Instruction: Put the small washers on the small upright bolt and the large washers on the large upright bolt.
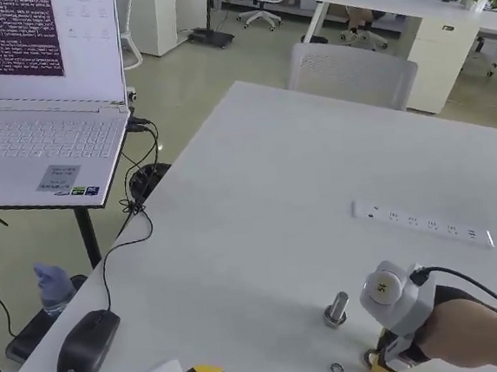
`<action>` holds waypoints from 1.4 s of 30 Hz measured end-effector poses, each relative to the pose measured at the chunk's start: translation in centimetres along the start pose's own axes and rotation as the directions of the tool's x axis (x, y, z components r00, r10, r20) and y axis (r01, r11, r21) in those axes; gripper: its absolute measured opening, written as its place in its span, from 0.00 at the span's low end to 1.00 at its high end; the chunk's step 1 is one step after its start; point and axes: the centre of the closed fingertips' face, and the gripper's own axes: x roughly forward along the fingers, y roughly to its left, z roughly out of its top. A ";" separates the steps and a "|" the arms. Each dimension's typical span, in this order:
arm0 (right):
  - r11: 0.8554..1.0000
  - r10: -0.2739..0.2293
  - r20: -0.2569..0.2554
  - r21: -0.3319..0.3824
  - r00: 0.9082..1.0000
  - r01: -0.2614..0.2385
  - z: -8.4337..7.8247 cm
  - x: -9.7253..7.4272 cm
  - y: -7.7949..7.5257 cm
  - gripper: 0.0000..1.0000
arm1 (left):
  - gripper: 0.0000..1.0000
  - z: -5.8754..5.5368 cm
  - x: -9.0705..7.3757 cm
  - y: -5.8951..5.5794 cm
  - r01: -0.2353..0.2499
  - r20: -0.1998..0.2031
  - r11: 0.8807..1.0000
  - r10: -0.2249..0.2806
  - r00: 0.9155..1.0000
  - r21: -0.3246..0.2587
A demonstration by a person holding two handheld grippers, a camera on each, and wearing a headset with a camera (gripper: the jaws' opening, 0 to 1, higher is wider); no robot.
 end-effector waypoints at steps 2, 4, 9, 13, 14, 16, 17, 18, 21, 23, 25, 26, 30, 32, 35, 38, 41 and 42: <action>1.000 0.000 -0.003 -0.003 1.000 0.000 0.0 0.0 0.0 0.20 | 0.89 0.0 -0.1 0.0 0.001 -0.007 1.000 -0.001 1.000 0.002; 1.000 -0.001 -0.012 0.003 1.000 0.001 0.0 0.0 0.0 0.21 | 0.89 0.0 -0.3 0.0 0.002 -0.013 1.000 -0.002 1.000 0.007; 1.000 0.003 -0.026 -0.022 1.000 -0.003 0.0 0.0 0.0 0.21 | 0.88 0.1 -0.4 0.1 0.001 -0.021 1.000 0.000 1.000 0.015; 1.000 0.008 -0.020 -0.004 1.000 -0.008 -0.1 -0.2 0.1 0.21 | 0.88 0.5 -0.3 0.1 0.000 -0.014 1.000 0.000 1.000 0.014; 1.000 0.005 -0.021 -0.006 1.000 -0.005 -0.1 -0.2 0.1 0.21 | 0.87 0.5 -0.3 0.1 0.000 -0.019 1.000 0.001 1.000 0.017; 1.000 -0.001 -0.017 -0.006 1.000 0.001 0.0 -0.6 0.1 0.21 | 0.87 0.6 -0.3 0.1 0.000 -0.015 1.000 0.000 1.000 0.018; 1.000 0.000 -0.015 -0.004 1.000 0.000 0.0 -0.7 0.1 0.21 | 0.87 0.7 -0.3 0.0 0.001 -0.013 1.000 -0.001 1.000 0.017; 1.000 -0.002 -0.008 0.000 1.000 0.002 0.1 -1.0 0.1 0.21 | 0.87 0.7 -0.3 0.0 0.001 -0.014 1.000 -0.001 1.000 0.017; 1.000 0.004 0.000 0.004 1.000 -0.004 0.2 -1.4 0.3 0.21 | 0.87 0.7 -0.4 0.0 0.003 -0.016 1.000 -0.002 1.000 0.021; 1.000 0.009 -0.006 0.005 1.000 -0.009 0.2 -1.7 0.5 0.21 | 0.86 0.6 -0.4 -0.1 0.006 -0.023 1.000 -0.005 1.000 0.022; 1.000 0.011 -0.004 0.005 1.000 -0.011 0.3 -2.1 0.8 0.21 | 0.85 0.7 -0.5 -0.1 0.007 -0.025 1.000 -0.007 1.000 0.027; 1.000 0.014 -0.008 0.006 1.000 -0.014 0.3 -2.2 0.8 0.21 | 0.85 0.7 -0.5 -0.1 0.007 -0.023 1.000 -0.006 1.000 0.029; 1.000 0.019 -0.015 -0.004 1.000 -0.019 0.3 -3.0 1.0 0.21 | 0.85 1.2 -0.6 -0.1 0.003 -0.015 0.999 -0.003 1.000 0.032; 1.000 0.015 -0.018 -0.006 1.000 -0.015 0.3 -3.5 0.8 0.21 | 0.86 1.3 -0.5 -0.1 0.002 -0.006 1.000 -0.001 1.000 0.030; 1.000 0.013 -0.018 -0.006 1.000 -0.013 0.5 -4.2 0.6 0.21 | 0.86 1.3 -0.4 -0.1 0.003 -0.002 1.000 -0.003 1.000 0.026; 1.000 0.009 -0.010 -0.003 1.000 -0.009 1.0 -5.1 0.3 0.21 | 0.87 1.5 -0.3 -0.4 0.008 0.004 1.000 -0.008 1.000 0.021; 1.000 0.003 0.001 0.002 1.000 -0.003 1.4 -5.9 0.1 0.21 | 0.89 1.8 -0.2 -0.4 0.007 0.015 1.000 -0.007 1.000 0.020; 1.000 0.002 0.003 0.006 1.000 -0.002 1.6 -6.1 -0.1 0.21 | 0.90 1.8 -0.1 -0.3 0.006 0.014 1.000 -0.006 1.000 0.020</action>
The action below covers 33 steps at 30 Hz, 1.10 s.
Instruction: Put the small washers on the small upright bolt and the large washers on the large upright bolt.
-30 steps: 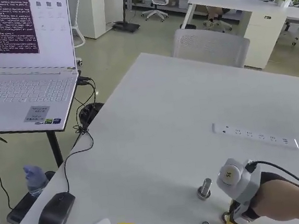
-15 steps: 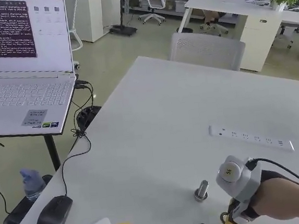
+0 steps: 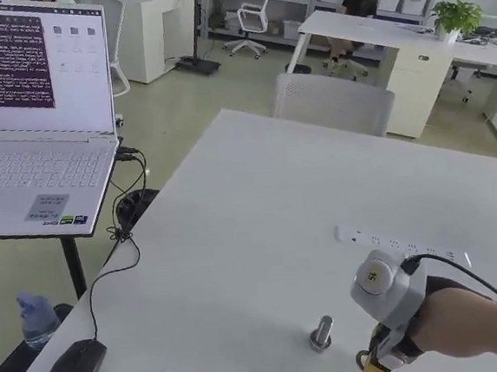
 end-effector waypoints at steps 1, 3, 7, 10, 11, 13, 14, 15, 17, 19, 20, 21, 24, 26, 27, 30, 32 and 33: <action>1.000 -0.004 -0.001 -0.002 1.000 0.004 0.1 -0.2 -0.1 0.21 | 0.91 0.0 0.0 0.0 0.000 0.001 1.000 0.000 1.000 0.001; 1.000 -0.006 -0.001 -0.003 1.000 0.006 0.3 -0.5 -0.2 0.21 | 0.91 0.1 0.0 -0.1 0.008 0.001 1.000 -0.008 1.000 0.003; 1.000 -0.006 0.010 -0.002 1.000 0.006 1.0 -1.3 -0.2 0.21 | 0.93 0.2 -0.1 -0.1 0.009 0.003 1.000 -0.009 1.000 0.003; 1.000 -0.001 0.014 0.005 1.000 0.001 1.2 -1.6 -0.3 0.21 | 0.96 0.4 -0.2 -0.3 0.016 0.017 1.000 -0.016 1.000 -0.004; 1.000 0.000 0.009 0.005 1.000 0.000 1.2 -1.6 -0.3 0.21 | 0.97 0.2 -0.1 -0.4 0.018 0.008 1.000 -0.017 1.000 -0.007; 1.000 -0.003 0.007 0.005 1.000 0.003 1.2 -1.8 -0.5 0.21 | 0.99 0.1 0.0 -0.5 0.019 -0.001 1.000 -0.019 1.000 0.001; 1.000 -0.003 0.007 0.008 1.000 0.003 1.2 -1.9 -0.6 0.21 | 0.99 0.0 0.0 -0.6 0.018 -0.003 1.000 -0.018 1.000 0.001; 1.000 -0.002 0.007 0.010 1.000 0.002 1.2 -1.9 -0.6 0.21 | 0.99 0.0 -0.1 -0.6 0.017 -0.005 1.000 -0.017 1.000 -0.003; 1.000 0.000 0.008 0.014 1.000 0.000 1.2 -1.9 -0.7 0.21 | 0.99 0.2 -0.1 -0.7 0.017 0.001 1.000 -0.017 1.000 -0.009; 1.000 0.003 0.004 0.016 1.000 -0.003 1.1 -1.9 -0.7 0.21 | 0.99 0.1 -0.1 -0.7 0.019 0.000 1.000 -0.019 1.000 -0.010; 1.000 0.002 0.003 0.014 1.000 -0.002 1.1 -1.9 -0.7 0.21 | 0.99 0.1 -0.2 -0.8 0.022 -0.003 1.000 -0.022 1.000 -0.004; 1.000 0.000 0.003 0.015 1.000 0.000 1.1 -1.9 -0.8 0.21 | 0.99 0.1 -0.2 -0.8 0.023 -0.007 1.000 -0.023 1.000 -0.002; 1.000 0.000 0.005 0.018 1.000 0.000 1.2 -2.0 -0.9 0.21 | 0.99 0.1 -0.2 -0.8 0.021 -0.004 1.000 -0.021 1.000 -0.002; 1.000 -0.001 0.004 0.017 1.000 0.001 1.1 -1.9 -1.1 0.21 | 0.99 0.2 -0.3 -0.6 0.018 0.000 1.000 -0.018 1.000 -0.002; 1.000 0.001 0.003 0.019 1.000 -0.001 1.1 -1.9 -1.0 0.21 | 0.99 0.2 -0.3 -0.6 0.017 0.001 1.000 -0.017 1.000 -0.004; 1.000 0.000 0.003 0.020 1.000 0.000 1.1 -1.9 -1.1 0.21 | 0.99 0.2 -0.2 -0.6 0.017 0.001 1.000 -0.017 1.000 0.002; 1.000 0.000 0.001 0.018 1.000 0.000 1.1 -1.9 -1.0 0.21 | 0.99 0.2 -0.2 -0.6 0.017 0.000 1.000 -0.017 1.000 0.002; 1.000 -0.001 0.000 0.016 1.000 0.001 1.1 -1.8 -1.1 0.21 | 0.98 0.3 -0.2 -0.6 0.017 0.001 1.000 -0.017 1.000 0.003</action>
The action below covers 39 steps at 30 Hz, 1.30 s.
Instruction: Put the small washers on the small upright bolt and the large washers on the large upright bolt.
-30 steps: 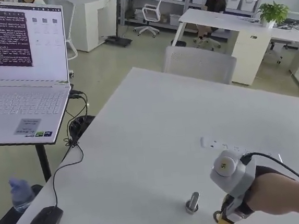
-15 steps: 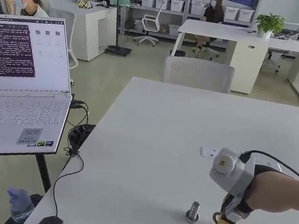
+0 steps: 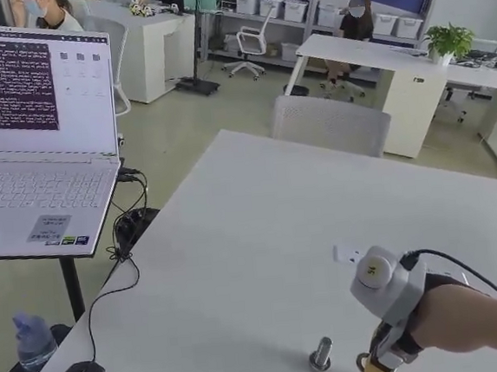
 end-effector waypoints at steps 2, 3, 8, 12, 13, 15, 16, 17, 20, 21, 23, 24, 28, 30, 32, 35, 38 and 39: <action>1.000 0.000 0.002 0.000 1.000 0.000 0.1 0.1 -0.1 0.21 | 0.98 0.0 0.1 0.0 0.001 0.000 1.000 -0.001 1.000 0.002; 1.000 0.000 0.003 0.001 1.000 0.000 0.2 0.1 -0.1 0.21 | 0.98 0.0 0.1 -0.1 0.002 -0.002 1.000 -0.002 1.000 0.003; 1.000 -0.004 0.008 0.000 1.000 0.004 0.9 0.2 -0.5 0.21 | 0.97 -0.3 0.2 -0.1 0.006 -0.009 1.000 -0.006 1.000 0.007; 1.000 -0.004 0.009 -0.010 1.000 0.005 1.6 0.2 -0.8 0.21 | 0.97 -0.5 0.2 0.0 0.004 -0.013 1.000 -0.004 1.000 0.007; 1.000 -0.006 0.009 -0.013 1.000 0.006 1.7 0.2 -0.9 0.21 | 0.97 -0.5 0.2 0.0 0.002 -0.011 1.000 -0.002 1.000 0.009; 1.000 -0.008 0.009 -0.020 1.000 0.009 2.1 0.2 -1.0 0.21 | 0.97 -0.5 0.2 0.0 0.004 -0.012 1.000 -0.004 1.000 0.007; 1.000 -0.007 0.008 -0.022 1.000 0.007 2.3 0.3 -1.1 0.21 | 0.97 -0.6 0.1 0.1 0.002 -0.012 1.000 -0.002 1.000 0.008; 1.000 -0.005 0.008 -0.023 1.000 0.005 2.5 0.3 -1.1 0.21 | 0.97 -0.6 0.1 0.1 0.001 -0.013 1.000 -0.001 1.000 0.008; 1.000 -0.005 0.007 -0.029 1.000 0.005 3.0 0.5 -1.3 0.21 | 0.96 -0.7 0.1 0.2 0.000 -0.012 1.000 0.000 1.000 0.002; 1.000 -0.004 0.008 -0.029 1.000 0.004 3.2 0.5 -1.3 0.21 | 0.96 -0.8 0.1 0.2 -0.001 -0.010 1.000 0.001 1.000 0.000; 0.999 -0.004 0.009 -0.034 1.000 0.004 3.5 0.5 -1.3 0.21 | 0.96 -0.9 0.0 0.2 0.000 -0.014 1.000 0.000 1.000 -0.004; 0.999 -0.004 0.008 -0.036 1.000 0.004 3.6 0.6 -1.4 0.21 | 0.96 -0.9 0.0 0.2 0.000 -0.013 1.000 0.000 1.000 -0.003; 0.999 -0.002 0.008 -0.040 1.000 0.002 4.1 0.9 -1.4 0.21 | 0.96 -1.1 -0.1 0.2 0.003 -0.015 1.000 -0.003 1.000 -0.005; 0.999 -0.002 0.008 -0.044 1.000 0.003 4.4 1.1 -1.4 0.21 | 0.96 -1.2 -0.1 0.2 0.002 -0.014 1.000 -0.002 1.000 -0.005; 0.999 0.001 0.009 -0.045 1.000 0.000 4.7 1.3 -1.3 0.21 | 0.97 -1.0 -0.2 0.3 -0.006 -0.003 1.000 0.006 1.000 0.002; 0.999 0.000 0.010 -0.050 1.000 0.001 5.2 1.5 -1.2 0.21 | 0.98 -1.1 -0.3 0.4 -0.006 -0.001 1.000 0.006 1.000 0.002; 0.999 -0.001 0.011 -0.052 1.000 0.001 5.6 1.7 -1.3 0.21 | 0.97 -1.3 -0.3 0.5 -0.004 -0.007 1.000 0.004 1.000 -0.001; 0.999 0.001 0.009 -0.054 1.000 0.000 5.6 1.8 -1.3 0.21 | 0.97 -1.4 -0.3 0.5 -0.004 -0.008 1.000 0.004 1.000 -0.001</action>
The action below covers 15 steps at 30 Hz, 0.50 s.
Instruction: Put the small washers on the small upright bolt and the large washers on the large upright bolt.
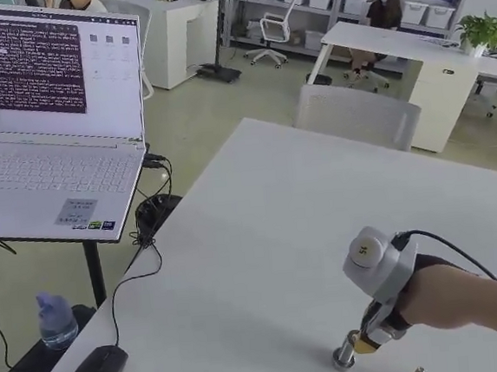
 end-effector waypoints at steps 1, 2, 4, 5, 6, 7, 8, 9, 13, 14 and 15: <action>1.000 0.001 -0.001 -0.001 1.000 -0.001 0.1 0.1 0.0 0.21 | 0.97 -0.1 0.0 0.0 0.002 -0.002 1.000 -0.002 1.000 -0.001; 1.000 0.001 -0.001 -0.002 1.000 -0.001 0.1 0.1 -0.1 0.21 | 0.97 -0.1 0.0 0.0 0.003 -0.004 1.000 -0.003 1.000 -0.002; 1.000 0.001 -0.002 -0.001 1.000 -0.001 0.2 0.3 -0.2 0.21 | 0.96 -0.2 -0.1 0.1 0.002 -0.004 1.000 -0.002 1.000 -0.004; 1.000 0.001 -0.002 0.000 1.000 -0.001 0.2 0.4 -0.3 0.21 | 0.96 -0.2 -0.1 0.2 0.002 -0.003 1.000 -0.002 1.000 -0.006; 1.000 0.001 -0.003 0.000 1.000 -0.001 0.2 0.5 -0.3 0.22 | 0.96 -0.2 -0.1 0.3 0.003 -0.003 1.000 -0.003 1.000 -0.008; 1.000 0.000 -0.005 0.000 1.000 0.000 0.3 0.7 -0.4 0.22 | 0.96 -0.2 -0.1 0.3 0.005 -0.004 1.000 -0.005 1.000 -0.010; 1.000 0.000 -0.004 0.000 1.000 0.000 0.3 0.7 -0.5 0.22 | 0.96 -0.2 -0.1 0.3 0.005 -0.005 1.000 -0.005 1.000 -0.010; 1.000 0.001 -0.005 0.000 1.000 -0.001 0.3 0.7 -0.4 0.22 | 0.96 -0.3 -0.1 0.4 0.006 -0.007 1.000 -0.006 1.000 -0.010; 1.000 0.000 -0.007 -0.007 1.000 0.000 0.4 0.9 -0.4 0.22 | 0.95 -0.3 -0.1 0.5 0.004 -0.006 1.000 -0.004 1.000 -0.012; 1.000 0.000 -0.008 -0.008 1.000 0.000 0.5 0.9 -0.4 0.22 | 0.95 -0.2 -0.1 0.6 0.004 -0.004 1.000 -0.004 1.000 -0.014; 1.000 0.000 -0.008 -0.009 1.000 0.000 0.5 1.0 -0.5 0.22 | 0.95 -0.2 -0.1 0.6 0.003 -0.003 1.000 -0.003 1.000 -0.015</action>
